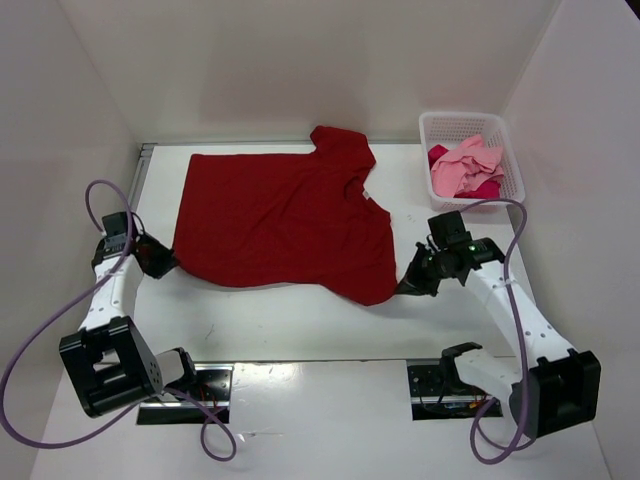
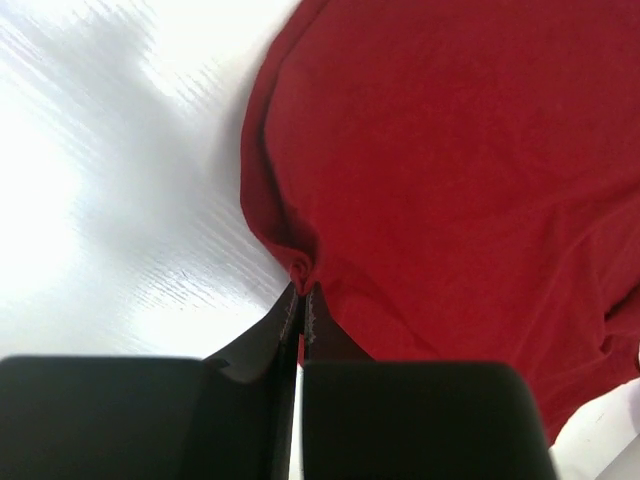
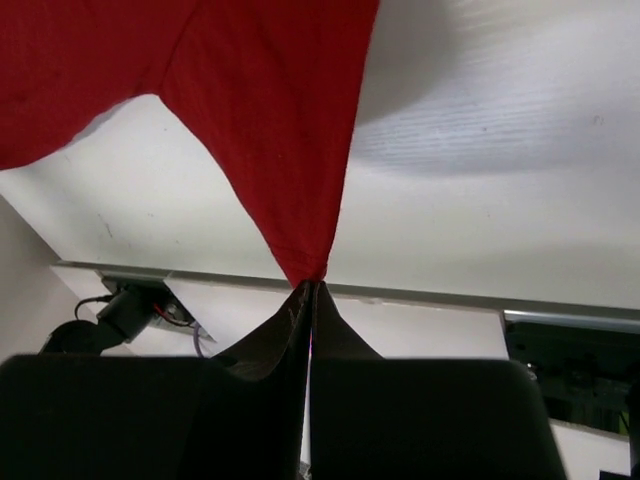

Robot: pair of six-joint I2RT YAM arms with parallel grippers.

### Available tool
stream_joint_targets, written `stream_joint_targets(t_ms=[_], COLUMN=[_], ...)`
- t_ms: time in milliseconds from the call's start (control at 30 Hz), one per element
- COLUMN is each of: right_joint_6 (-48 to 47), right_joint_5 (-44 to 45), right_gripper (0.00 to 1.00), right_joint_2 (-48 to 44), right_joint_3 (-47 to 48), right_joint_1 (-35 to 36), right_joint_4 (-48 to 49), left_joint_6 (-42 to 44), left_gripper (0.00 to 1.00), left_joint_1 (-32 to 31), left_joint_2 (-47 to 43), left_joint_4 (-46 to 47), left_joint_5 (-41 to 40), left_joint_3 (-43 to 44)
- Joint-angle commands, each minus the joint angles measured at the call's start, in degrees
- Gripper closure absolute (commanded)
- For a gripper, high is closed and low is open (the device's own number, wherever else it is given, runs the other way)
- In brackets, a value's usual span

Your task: Fold and stack the t-shirts

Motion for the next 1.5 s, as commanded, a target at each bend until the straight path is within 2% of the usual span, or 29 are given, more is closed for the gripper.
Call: stream_joint_targets(t_ms=[0, 233, 467, 733, 867, 1167, 1300, 1333, 1367, 1400, 1467], right_joint_6=[1.7, -3.1, -5.8, -8.2, -8.2, -8.8, -8.8, -8.8, -8.8, -9.4, -10.2], right_joint_5=[1.8, 5.1, 5.7, 7.1, 7.1, 7.7, 7.1, 7.1, 6.5, 6.4, 6.4], right_gripper=[1.0, 1.0, 1.0, 1.0, 1.0, 1.0, 1.0, 0.96, 0.9, 0.74, 0.61], right_joint_2=[5.0, 22.7, 39.8, 50.3, 53.3, 61.7, 64.5, 65.1, 64.2, 63.3, 59.6], right_joint_3=[0.3, 15.0, 31.7, 46.2, 50.3, 57.5, 60.8, 60.8, 60.8, 59.2, 57.2], right_joint_1=[-0.7, -3.8, -3.8, -6.2, -7.3, -7.3, -7.3, -7.3, -7.3, -7.3, -7.3], right_joint_4=[8.4, 19.5, 22.3, 21.2, 21.2, 20.1, 20.1, 20.1, 20.1, 20.1, 20.8], left_joint_6=[-0.1, -2.9, -5.0, -6.7, -6.7, -7.3, -7.3, -7.8, -7.8, -7.8, -7.8], left_gripper=[1.0, 1.0, 1.0, 1.0, 1.0, 0.97, 0.85, 0.73, 0.66, 0.6, 0.46], left_joint_1=[0.4, 0.4, 0.4, -0.1, -0.1, -0.1, -0.1, -0.1, -0.1, -0.1, -0.1], left_joint_2=[1.6, 9.0, 17.6, 25.4, 26.6, 36.5, 37.9, 37.9, 36.8, 35.7, 31.2], left_joint_4=[0.9, 8.0, 12.4, 15.0, 15.7, 18.6, 19.1, 19.6, 19.6, 20.1, 20.7], left_joint_5=[-0.9, 1.8, 2.4, 1.2, 0.1, 1.9, 1.9, 2.8, 2.8, 2.8, 2.8], left_joint_3=[-0.2, 2.0, 8.1, 15.8, 18.5, 22.9, 24.1, 24.1, 24.1, 23.6, 21.1])
